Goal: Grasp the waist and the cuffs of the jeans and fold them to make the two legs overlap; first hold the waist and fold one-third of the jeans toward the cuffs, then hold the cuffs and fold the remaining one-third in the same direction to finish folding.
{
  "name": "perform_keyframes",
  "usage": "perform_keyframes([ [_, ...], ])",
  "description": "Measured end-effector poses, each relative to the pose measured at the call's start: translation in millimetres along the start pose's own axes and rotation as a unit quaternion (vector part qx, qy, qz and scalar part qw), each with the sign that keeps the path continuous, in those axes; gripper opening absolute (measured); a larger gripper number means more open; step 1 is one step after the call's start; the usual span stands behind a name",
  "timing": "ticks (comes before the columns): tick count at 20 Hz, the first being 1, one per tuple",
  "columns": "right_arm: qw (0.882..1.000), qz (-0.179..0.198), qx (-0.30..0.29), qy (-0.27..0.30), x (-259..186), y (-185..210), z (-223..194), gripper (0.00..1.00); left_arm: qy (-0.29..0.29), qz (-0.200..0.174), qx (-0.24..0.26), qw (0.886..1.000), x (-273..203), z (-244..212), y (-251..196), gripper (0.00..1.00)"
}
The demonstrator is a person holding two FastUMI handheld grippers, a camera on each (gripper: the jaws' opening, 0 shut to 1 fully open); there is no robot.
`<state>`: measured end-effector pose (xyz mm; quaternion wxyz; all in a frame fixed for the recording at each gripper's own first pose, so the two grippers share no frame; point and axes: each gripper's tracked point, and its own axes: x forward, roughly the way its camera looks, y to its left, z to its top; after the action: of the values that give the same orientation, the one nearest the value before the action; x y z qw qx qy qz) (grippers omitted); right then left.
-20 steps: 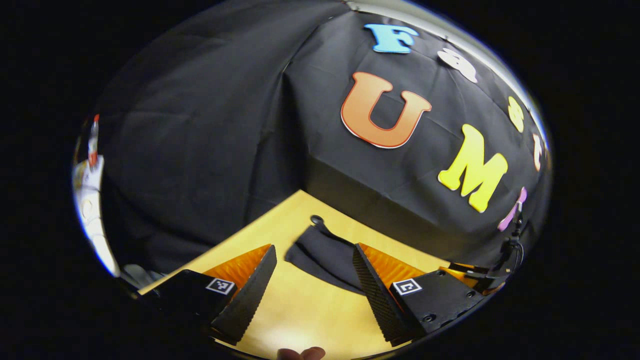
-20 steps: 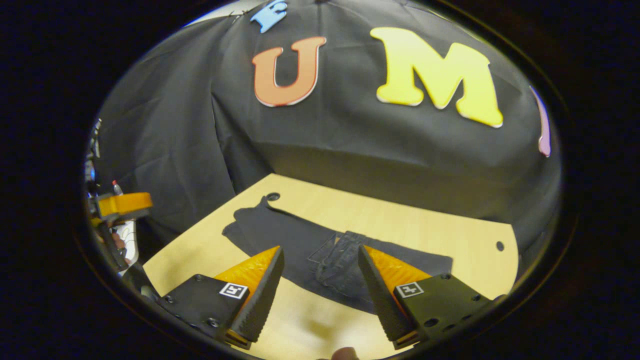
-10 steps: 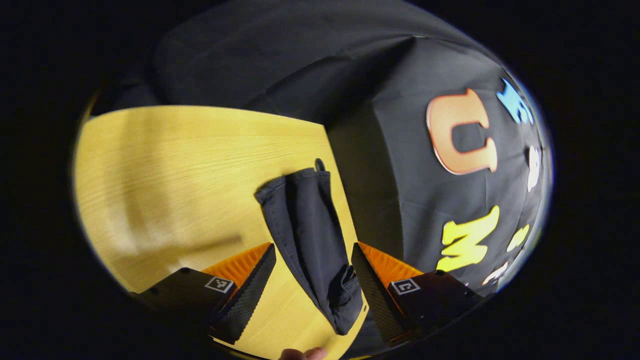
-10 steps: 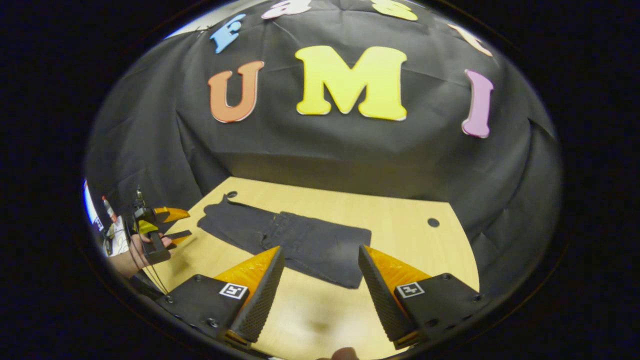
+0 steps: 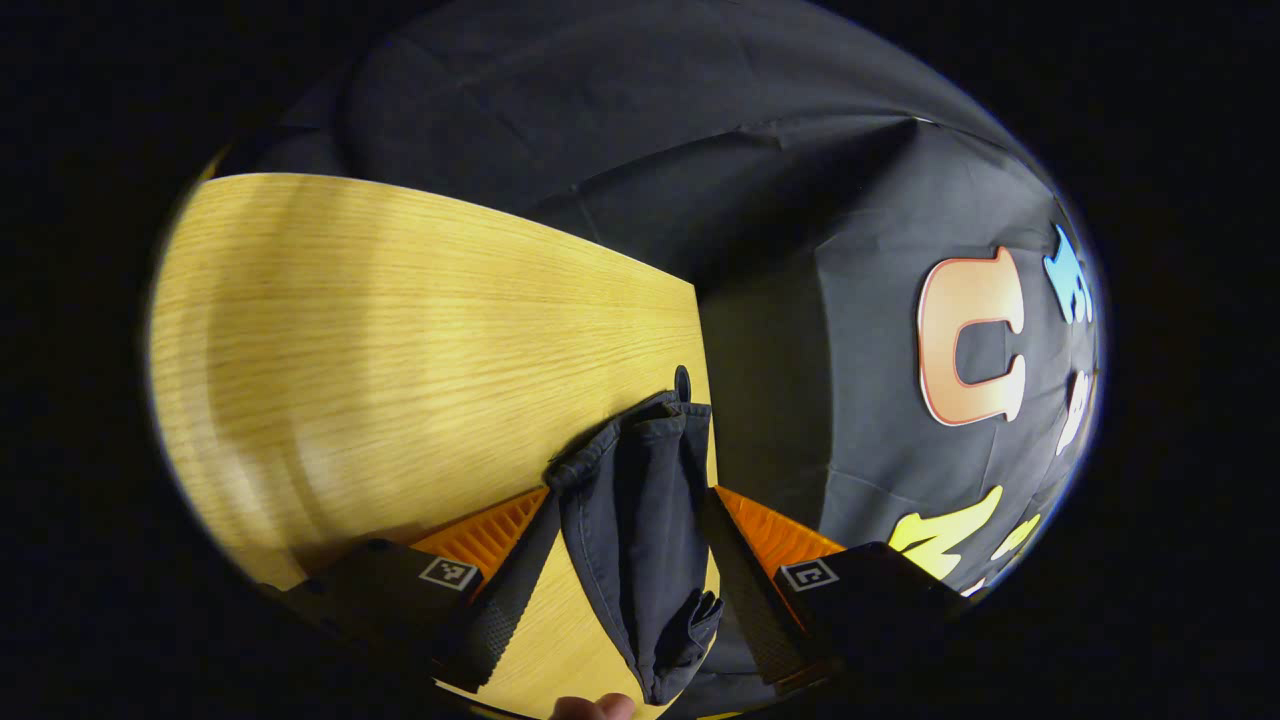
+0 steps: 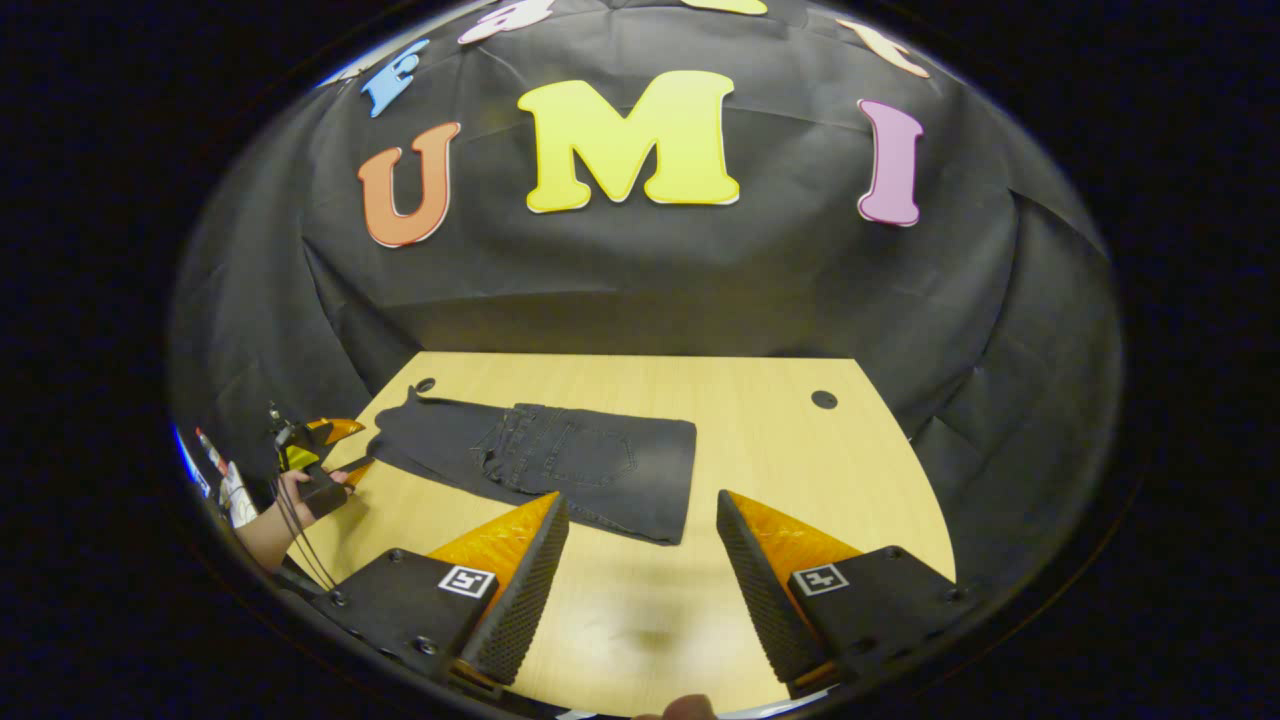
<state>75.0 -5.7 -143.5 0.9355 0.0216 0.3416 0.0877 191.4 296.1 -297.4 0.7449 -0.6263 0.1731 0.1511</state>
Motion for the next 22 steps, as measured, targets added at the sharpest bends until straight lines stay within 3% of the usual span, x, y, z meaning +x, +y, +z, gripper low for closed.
perform_keyframes([
  [3,1.000,-0.008,-0.008,0.003,2,-4,-2,0.92,0.005,-0.004,0.032,0.999,11,-1,-5,0.94],
  [7,1.000,-0.010,-0.012,0.011,5,-2,-4,0.89,0.005,-0.043,-0.009,0.999,28,4,-26,0.94],
  [11,1.000,-0.016,-0.014,0.019,7,-2,-11,0.92,0.011,-0.040,-0.015,0.999,48,1,-26,0.93],
  [14,0.999,-0.027,-0.007,0.028,6,-10,-21,0.89,0.000,-0.024,-0.040,0.999,55,3,-19,0.70],
  [15,0.999,-0.030,-0.007,0.030,3,-12,-24,0.89,-0.002,-0.023,-0.045,0.999,57,3,-16,0.58],
  [18,0.999,-0.036,0.000,0.035,-2,-19,-31,0.92,0.001,-0.018,-0.046,0.999,62,1,-13,0.41],
  [21,0.999,-0.034,0.007,0.037,-6,-18,-37,0.89,0.006,-0.007,-0.036,0.999,67,0,-9,0.35],
  [22,0.999,-0.032,0.005,0.035,-6,-18,-37,0.92,0.006,-0.012,-0.039,0.999,62,-1,-11,0.27],
])
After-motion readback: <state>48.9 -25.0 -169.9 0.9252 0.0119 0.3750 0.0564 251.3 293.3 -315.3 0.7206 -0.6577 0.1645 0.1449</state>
